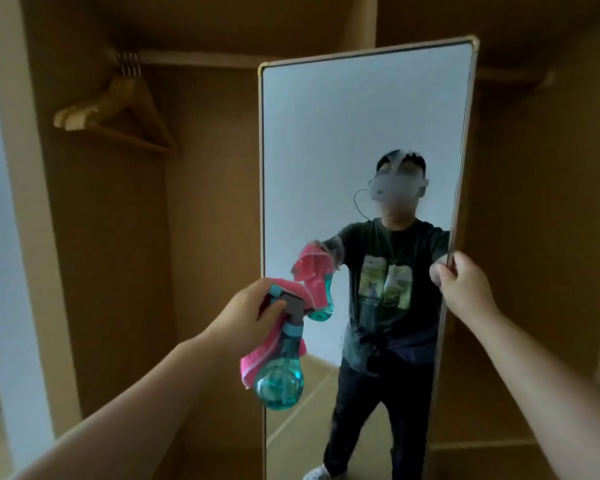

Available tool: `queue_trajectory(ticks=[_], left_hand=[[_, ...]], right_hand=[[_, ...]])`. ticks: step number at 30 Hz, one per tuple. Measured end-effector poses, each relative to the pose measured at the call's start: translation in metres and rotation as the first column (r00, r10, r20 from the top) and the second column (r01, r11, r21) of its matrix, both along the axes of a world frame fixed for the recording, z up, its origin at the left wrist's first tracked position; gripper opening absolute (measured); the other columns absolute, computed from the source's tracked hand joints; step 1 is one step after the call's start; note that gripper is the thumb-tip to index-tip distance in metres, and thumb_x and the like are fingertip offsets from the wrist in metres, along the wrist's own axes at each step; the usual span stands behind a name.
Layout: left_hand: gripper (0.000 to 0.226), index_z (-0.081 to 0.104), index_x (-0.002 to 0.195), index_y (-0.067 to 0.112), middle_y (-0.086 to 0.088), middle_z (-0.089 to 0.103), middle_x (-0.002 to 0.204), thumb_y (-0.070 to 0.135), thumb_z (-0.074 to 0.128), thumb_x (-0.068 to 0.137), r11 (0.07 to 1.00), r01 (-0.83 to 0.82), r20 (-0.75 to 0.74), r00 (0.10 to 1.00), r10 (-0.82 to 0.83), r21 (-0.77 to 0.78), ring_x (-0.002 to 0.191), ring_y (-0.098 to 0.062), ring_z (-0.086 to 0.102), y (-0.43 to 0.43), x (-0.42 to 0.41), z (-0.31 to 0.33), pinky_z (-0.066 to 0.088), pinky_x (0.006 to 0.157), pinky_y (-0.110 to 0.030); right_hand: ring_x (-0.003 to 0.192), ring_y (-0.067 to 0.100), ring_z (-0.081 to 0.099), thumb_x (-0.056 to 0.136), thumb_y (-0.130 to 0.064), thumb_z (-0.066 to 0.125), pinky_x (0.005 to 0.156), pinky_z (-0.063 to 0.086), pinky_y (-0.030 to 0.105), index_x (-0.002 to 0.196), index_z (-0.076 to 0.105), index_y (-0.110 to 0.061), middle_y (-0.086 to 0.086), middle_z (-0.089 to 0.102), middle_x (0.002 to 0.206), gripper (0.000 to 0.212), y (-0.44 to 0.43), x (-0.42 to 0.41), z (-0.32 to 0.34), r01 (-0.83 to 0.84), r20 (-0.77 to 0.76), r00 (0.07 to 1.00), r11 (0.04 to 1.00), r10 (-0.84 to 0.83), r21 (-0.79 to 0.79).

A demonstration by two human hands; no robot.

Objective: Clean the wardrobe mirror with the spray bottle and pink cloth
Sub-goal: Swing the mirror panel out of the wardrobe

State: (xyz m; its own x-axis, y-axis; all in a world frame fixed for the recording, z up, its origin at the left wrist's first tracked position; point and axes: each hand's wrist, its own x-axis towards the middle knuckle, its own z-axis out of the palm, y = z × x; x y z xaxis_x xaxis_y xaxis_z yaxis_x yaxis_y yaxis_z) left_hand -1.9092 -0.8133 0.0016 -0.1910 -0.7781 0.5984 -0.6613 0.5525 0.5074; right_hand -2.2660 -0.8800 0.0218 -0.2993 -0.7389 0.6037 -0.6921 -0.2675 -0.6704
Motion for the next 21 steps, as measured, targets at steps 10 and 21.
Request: queue_trajectory(ticks=[10,21], left_hand=[[0.015,0.055,0.113,0.025,0.013,0.063,0.098,0.026,0.049,0.099,0.989,-0.123,-0.044,0.991,0.126,0.079,0.089,-0.006,0.063,0.033,-0.026,0.000,0.053,0.065,-0.015],[0.015,0.055,0.111,0.023,0.009,0.064,0.097,0.028,0.049,0.099,0.990,-0.121,-0.025,0.992,0.123,0.073,0.086,-0.008,0.063,0.042,-0.028,0.014,0.058,0.072,-0.025]], right_hand=[[0.100,0.029,0.059,0.100,-0.026,0.045,0.076,0.041,0.034,0.118,0.054,-0.013,0.007,0.058,0.103,0.024,-0.044,-0.019,-0.001,-0.068,0.010,0.998,0.996,0.068,0.061],[0.083,0.015,0.059,0.094,-0.010,0.055,0.064,0.046,0.020,0.117,0.057,-0.014,0.000,0.055,0.100,0.024,0.010,0.016,0.006,-0.166,-0.124,0.983,0.938,0.133,-0.306]])
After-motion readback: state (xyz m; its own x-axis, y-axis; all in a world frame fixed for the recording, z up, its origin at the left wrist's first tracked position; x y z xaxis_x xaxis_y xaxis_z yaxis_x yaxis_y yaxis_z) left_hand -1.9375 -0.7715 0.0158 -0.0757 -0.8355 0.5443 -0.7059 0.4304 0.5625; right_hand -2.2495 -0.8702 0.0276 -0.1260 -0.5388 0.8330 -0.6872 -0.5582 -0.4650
